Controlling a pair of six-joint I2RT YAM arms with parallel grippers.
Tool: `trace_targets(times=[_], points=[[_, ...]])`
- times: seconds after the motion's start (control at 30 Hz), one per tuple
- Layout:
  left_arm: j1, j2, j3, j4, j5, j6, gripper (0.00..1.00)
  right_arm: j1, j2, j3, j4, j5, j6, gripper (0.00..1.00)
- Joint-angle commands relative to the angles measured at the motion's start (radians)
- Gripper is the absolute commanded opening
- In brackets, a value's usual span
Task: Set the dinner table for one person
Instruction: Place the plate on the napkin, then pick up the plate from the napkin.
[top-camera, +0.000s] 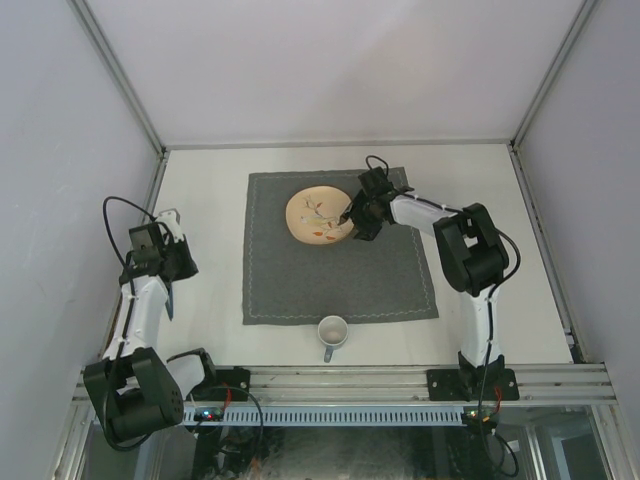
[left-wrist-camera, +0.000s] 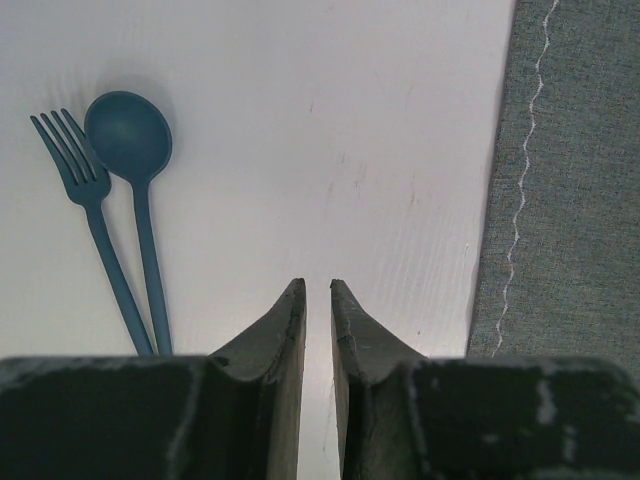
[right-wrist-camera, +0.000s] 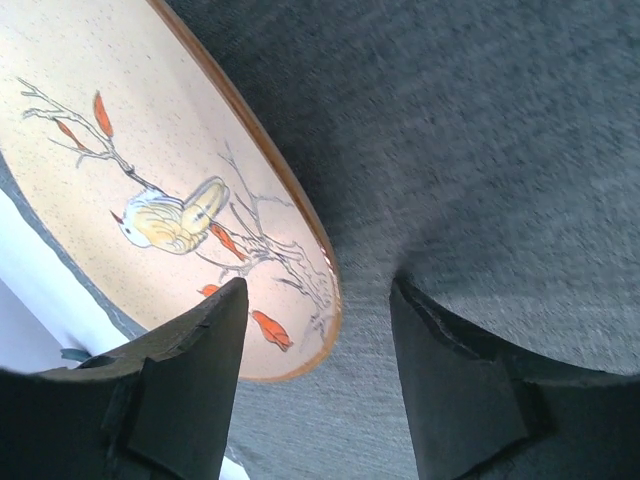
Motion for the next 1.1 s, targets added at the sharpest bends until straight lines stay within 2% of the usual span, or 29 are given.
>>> trace_targets(times=[0.0, 0.13, 0.23, 0.33, 0.4, 0.43, 0.5, 0.6, 0.63, 0.7, 0.8, 0.93, 1.07], points=[[0.011, -0.001, 0.06, 0.026, -0.003, 0.019, 0.2, 0.001, -0.134, -0.037, -0.05, 0.029, -0.024, 0.59], [0.012, -0.002, 0.063, 0.026, 0.0, 0.015, 0.2, -0.005, -0.28, -0.049, -0.032, 0.035, -0.07, 0.59], [0.012, -0.003, 0.068, 0.027, 0.003, 0.015, 0.2, -0.038, -0.325, 0.023, -0.053, -0.023, -0.177, 0.57], [0.011, -0.005, 0.073, 0.028, 0.0, 0.014, 0.2, -0.133, -0.297, 0.131, -0.025, -0.195, -0.32, 0.57], [0.012, -0.006, 0.074, 0.036, -0.001, 0.012, 0.2, -0.219, -0.241, 0.197, 0.025, -0.375, -0.406, 0.59], [0.011, -0.007, 0.075, 0.038, 0.0, 0.008, 0.2, -0.261, -0.173, 0.243, 0.056, -0.527, -0.454, 0.61], [0.011, -0.008, 0.078, 0.045, 0.002, 0.001, 0.2, -0.324, -0.014, 0.439, 0.005, -0.742, -0.574, 0.67], [0.012, -0.01, 0.085, 0.044, 0.006, 0.003, 0.2, -0.376, 0.351, 1.04, -0.296, -0.92, -0.724, 0.75], [0.012, -0.013, 0.086, 0.041, 0.007, 0.01, 0.2, -0.39, 0.399, 1.057, -0.277, -0.96, -0.717, 0.79], [0.015, -0.025, 0.084, 0.04, 0.012, 0.022, 0.2, -0.408, 0.418, 0.983, -0.118, -0.981, -0.679, 0.83], [0.025, -0.046, 0.08, 0.031, 0.02, 0.039, 0.2, -0.402, 0.53, 1.091, -0.131, -1.035, -0.676, 0.83], [0.03, -0.068, 0.073, 0.015, 0.02, 0.057, 0.2, -0.379, 0.541, 1.006, -0.071, -1.044, -0.666, 0.82], [0.032, -0.077, 0.072, 0.01, 0.013, 0.064, 0.2, -0.334, 0.557, 0.994, -0.172, -1.032, -0.759, 0.8]])
